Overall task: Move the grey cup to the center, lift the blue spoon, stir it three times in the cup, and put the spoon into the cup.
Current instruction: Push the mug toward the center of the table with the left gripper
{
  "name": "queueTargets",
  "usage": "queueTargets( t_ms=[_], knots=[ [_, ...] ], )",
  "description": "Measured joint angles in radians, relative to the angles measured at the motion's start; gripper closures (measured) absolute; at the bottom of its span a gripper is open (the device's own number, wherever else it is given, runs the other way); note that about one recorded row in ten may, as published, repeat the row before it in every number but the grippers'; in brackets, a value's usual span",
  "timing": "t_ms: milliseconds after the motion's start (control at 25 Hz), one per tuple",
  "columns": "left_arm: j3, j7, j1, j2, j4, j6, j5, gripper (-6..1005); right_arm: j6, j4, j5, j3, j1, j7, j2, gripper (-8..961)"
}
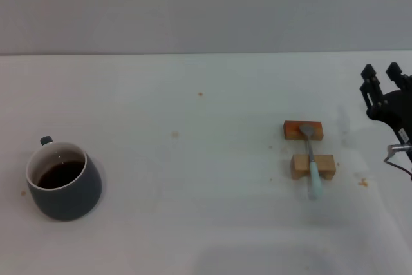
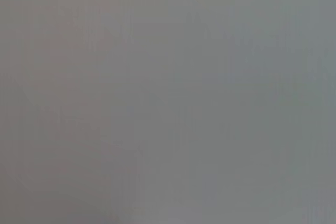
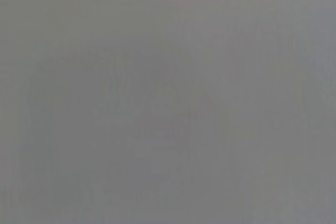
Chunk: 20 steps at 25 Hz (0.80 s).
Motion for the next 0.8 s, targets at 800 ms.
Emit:
queueTargets(
  t_ms=[800],
  knots=[
    [0.017,0.000,0.026,-0.010,0.005,-0.001,0.003,160,0.003,0.004,0.009,-0.053,-0.011,-0.008,0.009,508]
  ],
)
